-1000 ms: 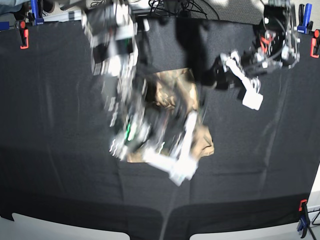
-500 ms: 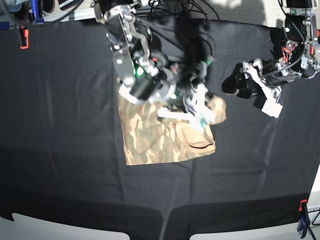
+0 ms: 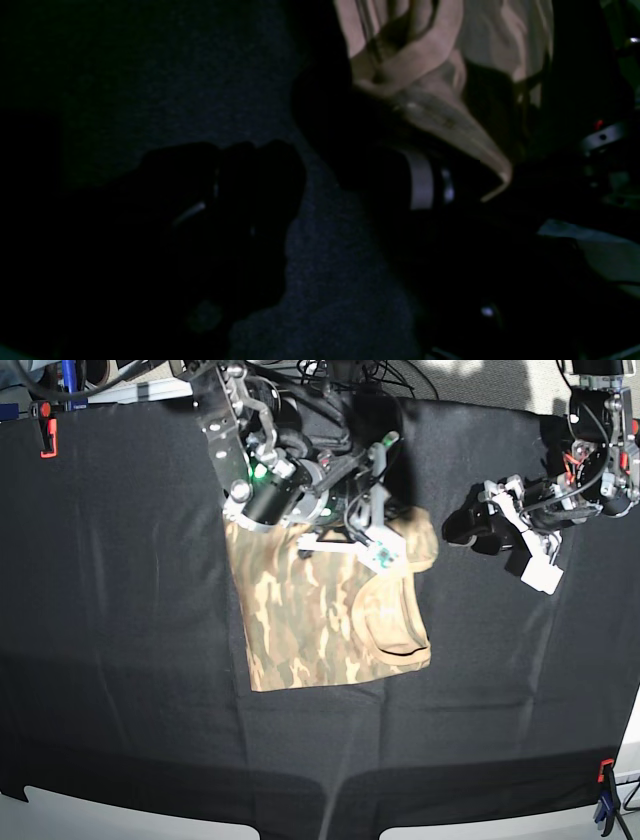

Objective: Layout the t-shirt on the table in an organized manner, then fold the t-shirt properly
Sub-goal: 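Press and adjust the folded shirt with the right gripper, then smooth the folded shirt's edges with both grippers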

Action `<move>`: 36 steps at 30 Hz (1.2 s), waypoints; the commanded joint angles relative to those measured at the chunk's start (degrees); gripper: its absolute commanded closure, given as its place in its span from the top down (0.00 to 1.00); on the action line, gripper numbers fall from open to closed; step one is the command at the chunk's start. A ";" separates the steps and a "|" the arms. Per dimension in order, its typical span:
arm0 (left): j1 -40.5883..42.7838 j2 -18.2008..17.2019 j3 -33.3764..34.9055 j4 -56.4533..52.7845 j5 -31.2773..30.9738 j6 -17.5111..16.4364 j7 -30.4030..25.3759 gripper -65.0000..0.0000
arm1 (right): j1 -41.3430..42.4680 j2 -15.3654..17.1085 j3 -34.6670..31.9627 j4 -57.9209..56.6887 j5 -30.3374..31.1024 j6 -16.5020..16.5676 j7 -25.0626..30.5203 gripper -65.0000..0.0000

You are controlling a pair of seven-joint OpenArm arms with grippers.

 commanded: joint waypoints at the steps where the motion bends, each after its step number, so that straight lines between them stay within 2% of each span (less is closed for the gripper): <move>1: -0.63 -0.66 -0.33 0.85 -1.38 -0.37 -0.90 0.56 | 0.63 -0.46 -0.07 1.11 1.53 0.63 1.20 0.00; 11: -0.66 -0.66 -0.33 0.85 -1.38 -0.37 -0.94 0.56 | 0.66 0.66 -0.81 1.16 1.86 0.63 1.20 0.00; 12: -0.68 -0.66 -0.33 0.85 -1.38 -0.37 -1.05 0.56 | 0.68 0.61 -0.83 1.22 2.29 0.68 1.22 0.02; 14: -0.76 -0.66 -0.33 0.85 -1.38 -0.37 -2.03 0.56 | 0.96 0.59 -0.81 1.95 4.98 1.14 1.22 0.21; 16: -0.79 -0.63 -0.33 0.85 -1.40 -0.37 -4.02 0.56 | 1.90 0.44 -0.81 3.56 7.41 1.22 1.22 0.33; 21: -1.49 -0.63 -0.33 0.85 -1.86 -0.35 -8.24 0.56 | 7.34 -0.35 -0.39 9.62 7.67 1.22 2.14 0.34; 23: -2.69 -0.59 -0.33 0.87 -3.63 -0.55 -8.28 0.56 | 10.29 -0.81 0.48 10.01 4.24 1.22 5.92 0.34; 24: -3.52 -0.48 -0.33 0.98 -4.48 -1.86 -8.37 0.56 | 11.45 -0.96 0.98 9.84 1.33 1.20 8.66 0.34; 26: -5.42 0.00 -0.37 2.05 -4.39 -2.24 -8.96 0.55 | 13.31 -1.51 2.67 8.96 -5.14 0.68 15.74 0.34; 29: -8.11 1.22 -0.37 5.57 -4.35 -2.24 -9.38 0.55 | 16.26 -1.77 6.32 5.16 -11.50 -3.78 24.28 0.34; 31: -9.18 2.78 -0.37 8.50 -3.87 -2.24 -9.38 0.55 | 19.15 -1.77 9.38 0.48 -12.83 -6.38 26.29 0.33; 36: -7.87 9.33 -0.15 11.91 -2.23 -2.24 -8.15 0.55 | 29.33 -1.77 16.83 -18.53 -12.76 -6.64 26.25 0.33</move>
